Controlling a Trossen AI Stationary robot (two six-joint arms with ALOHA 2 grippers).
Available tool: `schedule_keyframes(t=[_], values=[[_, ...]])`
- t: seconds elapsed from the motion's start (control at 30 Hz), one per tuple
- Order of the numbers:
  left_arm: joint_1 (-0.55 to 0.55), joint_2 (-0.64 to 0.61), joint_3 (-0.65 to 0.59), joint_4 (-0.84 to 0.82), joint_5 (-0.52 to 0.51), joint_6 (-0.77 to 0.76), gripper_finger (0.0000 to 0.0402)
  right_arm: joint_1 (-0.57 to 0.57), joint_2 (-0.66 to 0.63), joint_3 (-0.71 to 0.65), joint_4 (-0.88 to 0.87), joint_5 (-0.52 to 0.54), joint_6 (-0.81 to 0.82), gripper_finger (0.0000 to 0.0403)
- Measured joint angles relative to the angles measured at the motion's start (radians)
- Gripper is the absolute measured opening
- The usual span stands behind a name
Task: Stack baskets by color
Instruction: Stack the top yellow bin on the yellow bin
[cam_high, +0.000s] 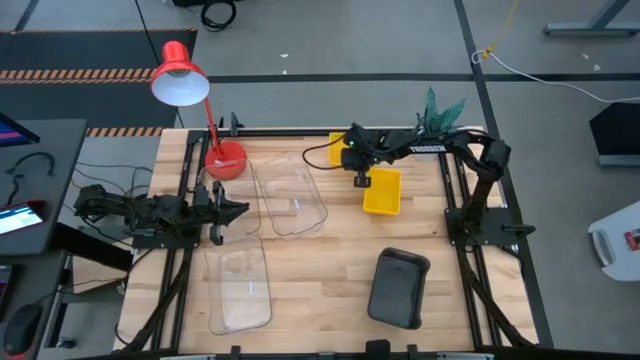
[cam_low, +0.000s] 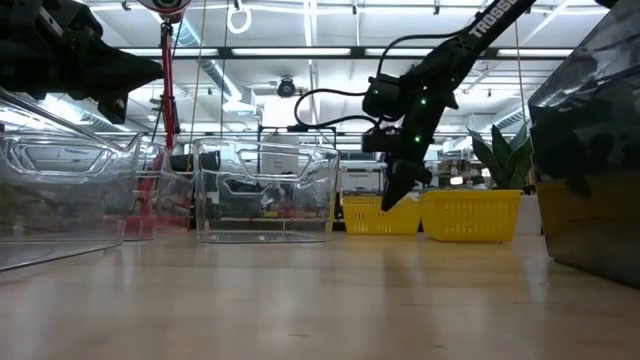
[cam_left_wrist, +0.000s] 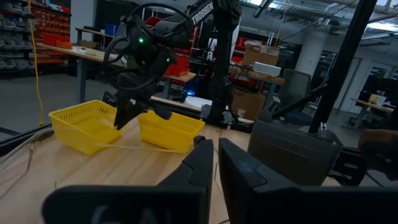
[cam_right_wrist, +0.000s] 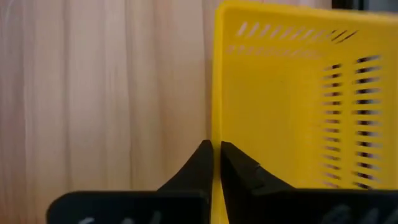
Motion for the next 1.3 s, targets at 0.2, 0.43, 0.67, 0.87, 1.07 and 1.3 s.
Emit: schedule_keyframes(t=[0.2,0.43,0.67,0.87,1.07,1.3], values=[[0.000,0.000,0.000,0.000,0.000,0.001,0.0034,0.035,0.000,0.081,-0.090,0.025,0.029,0.0011],[0.000,0.000,0.000,0.000,0.000,0.000,0.0025,0.079,0.000,0.156,-0.158,0.033,0.057,0.0011],[0.000,0.000,0.000,0.000,0.000,0.000,0.0032,0.121,0.000,0.245,-0.266,0.090,0.080,0.0011],[0.000,0.000,0.000,0.000,0.000,0.001,0.0031,0.159,-0.008,0.299,-0.342,0.113,0.080,0.0011],[0.000,0.000,0.000,0.000,0.000,0.000,0.0026,0.189,-0.047,0.305,-0.387,0.113,0.098,0.0011],[0.000,0.000,0.000,0.000,0.000,0.000,0.0035,0.242,-0.119,0.305,-0.477,0.110,0.113,0.0010]])
